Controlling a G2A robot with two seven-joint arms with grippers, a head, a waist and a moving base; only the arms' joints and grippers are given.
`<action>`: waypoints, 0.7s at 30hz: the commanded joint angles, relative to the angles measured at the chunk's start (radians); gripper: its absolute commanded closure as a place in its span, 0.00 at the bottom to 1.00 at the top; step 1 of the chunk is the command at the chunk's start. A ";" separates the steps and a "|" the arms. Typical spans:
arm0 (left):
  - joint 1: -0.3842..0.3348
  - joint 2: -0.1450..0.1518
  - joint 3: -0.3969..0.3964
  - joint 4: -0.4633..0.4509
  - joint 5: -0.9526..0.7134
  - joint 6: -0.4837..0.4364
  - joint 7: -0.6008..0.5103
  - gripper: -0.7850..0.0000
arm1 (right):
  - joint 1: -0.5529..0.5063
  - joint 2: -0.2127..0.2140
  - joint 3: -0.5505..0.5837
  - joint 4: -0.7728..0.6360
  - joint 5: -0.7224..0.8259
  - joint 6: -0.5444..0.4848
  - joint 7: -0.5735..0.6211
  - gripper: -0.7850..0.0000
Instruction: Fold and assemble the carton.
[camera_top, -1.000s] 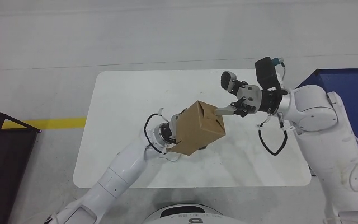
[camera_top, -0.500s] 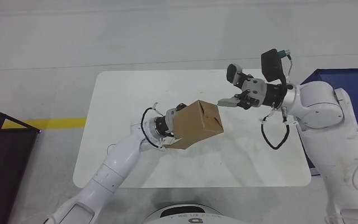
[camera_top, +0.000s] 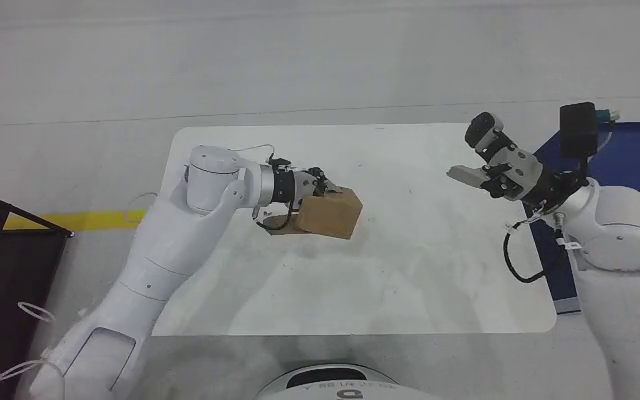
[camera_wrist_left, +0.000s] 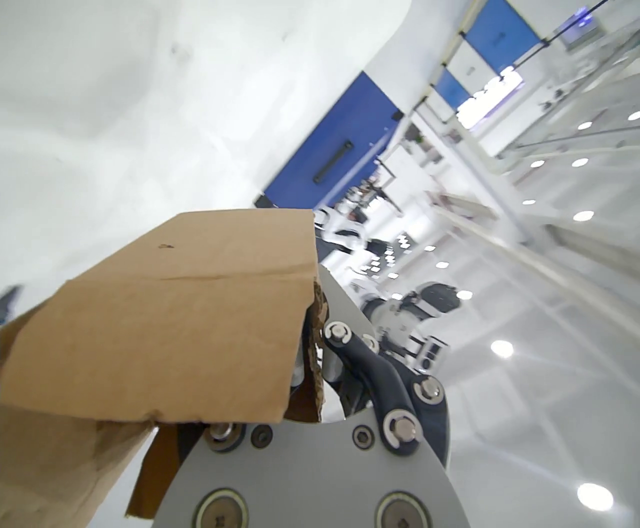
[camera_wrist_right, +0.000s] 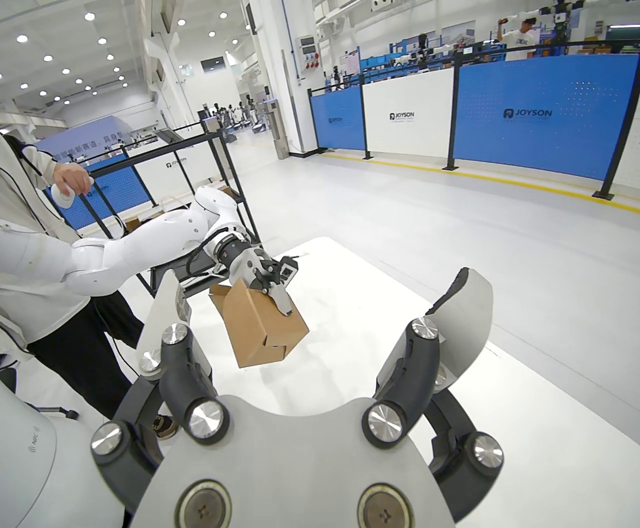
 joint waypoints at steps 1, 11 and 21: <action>-0.068 0.015 0.105 -0.010 0.272 -0.085 -0.094 1.00 | -0.050 -0.001 0.027 -0.013 0.000 0.000 -0.020 0.00; -0.249 0.005 0.351 0.038 0.677 -0.277 -0.328 0.00 | -0.253 -0.015 0.101 -0.056 0.000 -0.018 -0.111 0.00; -0.290 -0.029 0.339 0.079 0.616 -0.264 -0.294 0.00 | -0.289 -0.027 -0.054 -0.052 -0.048 -0.007 -0.090 0.00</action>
